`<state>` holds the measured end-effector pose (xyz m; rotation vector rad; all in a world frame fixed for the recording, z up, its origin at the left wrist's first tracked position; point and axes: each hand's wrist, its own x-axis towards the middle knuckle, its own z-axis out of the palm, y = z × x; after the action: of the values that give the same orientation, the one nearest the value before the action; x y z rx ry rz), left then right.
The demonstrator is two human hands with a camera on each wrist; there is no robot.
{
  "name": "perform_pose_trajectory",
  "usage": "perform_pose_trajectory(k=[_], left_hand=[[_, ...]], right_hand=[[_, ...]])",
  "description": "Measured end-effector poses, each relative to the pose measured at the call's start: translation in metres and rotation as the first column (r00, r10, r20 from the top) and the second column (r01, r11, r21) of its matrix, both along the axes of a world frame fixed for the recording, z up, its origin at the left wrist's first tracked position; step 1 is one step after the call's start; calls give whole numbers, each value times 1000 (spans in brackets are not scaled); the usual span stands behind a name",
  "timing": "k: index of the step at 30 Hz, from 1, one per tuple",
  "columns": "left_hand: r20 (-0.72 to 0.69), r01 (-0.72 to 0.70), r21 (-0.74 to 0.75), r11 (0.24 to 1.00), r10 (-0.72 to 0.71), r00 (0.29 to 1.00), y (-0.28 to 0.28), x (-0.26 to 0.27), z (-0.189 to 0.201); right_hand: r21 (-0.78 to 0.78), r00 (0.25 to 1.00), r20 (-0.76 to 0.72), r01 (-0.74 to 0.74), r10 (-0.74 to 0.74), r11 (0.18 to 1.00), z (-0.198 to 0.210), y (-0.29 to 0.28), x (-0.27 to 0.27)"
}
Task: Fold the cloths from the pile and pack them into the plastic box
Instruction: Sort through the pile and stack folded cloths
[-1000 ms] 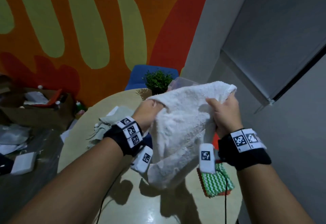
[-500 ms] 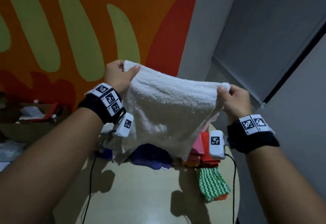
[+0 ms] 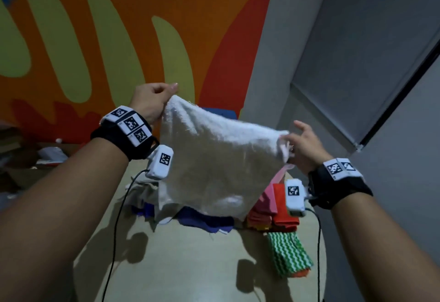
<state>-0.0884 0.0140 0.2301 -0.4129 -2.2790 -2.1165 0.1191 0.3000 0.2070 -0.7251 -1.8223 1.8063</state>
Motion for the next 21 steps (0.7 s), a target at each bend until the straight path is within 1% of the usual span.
perform_pose_trajectory(k=[1,2,4,5,6,7,8,9,10,11,12,13,14,15,16,18,19,20,21], left_hand=[[23,59,66,996,-61,998,1,3,1],[39,114,116,987,-119,992,0,6,1],[28,185,130,974,-190,981,-2,7,0],[3,182,103,978,-183,983,-4,7,0],[-23,157,72,985,-156,987,-7,7,0],[-43,121,39,992,-119,992,-9,7,2],[-58,77,9,997,-77,995,-11,5,2],[-74,36,-31,999,-39,997,-13,3,2],[-97,-1,-77,997,-6,995,-15,1,3],[-123,-27,-113,993,13,992,-16,0,3],[-142,-43,-126,991,25,990,-16,-2,4],[-147,-52,-122,991,34,989,-16,-3,5],[-149,-65,-113,991,48,988,-15,-3,5],[-149,-85,-110,990,68,987,-15,-4,5],[-150,-101,-109,989,84,985,-15,-5,5],[-148,-116,-101,988,101,984,-16,-10,4],[-134,-110,-92,990,97,986,-18,-13,4],[-107,-79,-84,993,70,992,-20,-14,5],[-68,-19,-94,995,12,998,-21,-16,6]], right_hand=[[24,998,38,-59,58,998,-7,-4,1],[27,996,45,-79,78,996,-11,-7,2],[-8,999,-31,12,-13,1000,-11,-7,5],[-13,996,-62,65,-65,998,-8,-3,6],[27,992,-63,111,-109,994,-6,3,6],[121,988,-45,154,-149,981,-4,9,6],[276,980,-13,194,-199,941,0,14,6],[451,966,16,222,-256,864,4,18,6],[595,951,33,227,-306,771,9,20,5],[673,943,39,220,-331,706,14,20,5],[701,942,38,213,-333,681,19,21,5],[706,941,30,219,-337,673,21,23,4],[706,939,21,229,-343,670,22,26,3],[687,945,12,229,-326,690,23,26,2],[646,960,4,211,-280,733,23,27,1],[499,988,-6,134,-151,856,22,26,-1],[464,994,0,97,-110,881,21,27,-2],[484,994,25,78,-102,872,22,27,-1],[528,993,45,73,-114,846,23,28,0]])
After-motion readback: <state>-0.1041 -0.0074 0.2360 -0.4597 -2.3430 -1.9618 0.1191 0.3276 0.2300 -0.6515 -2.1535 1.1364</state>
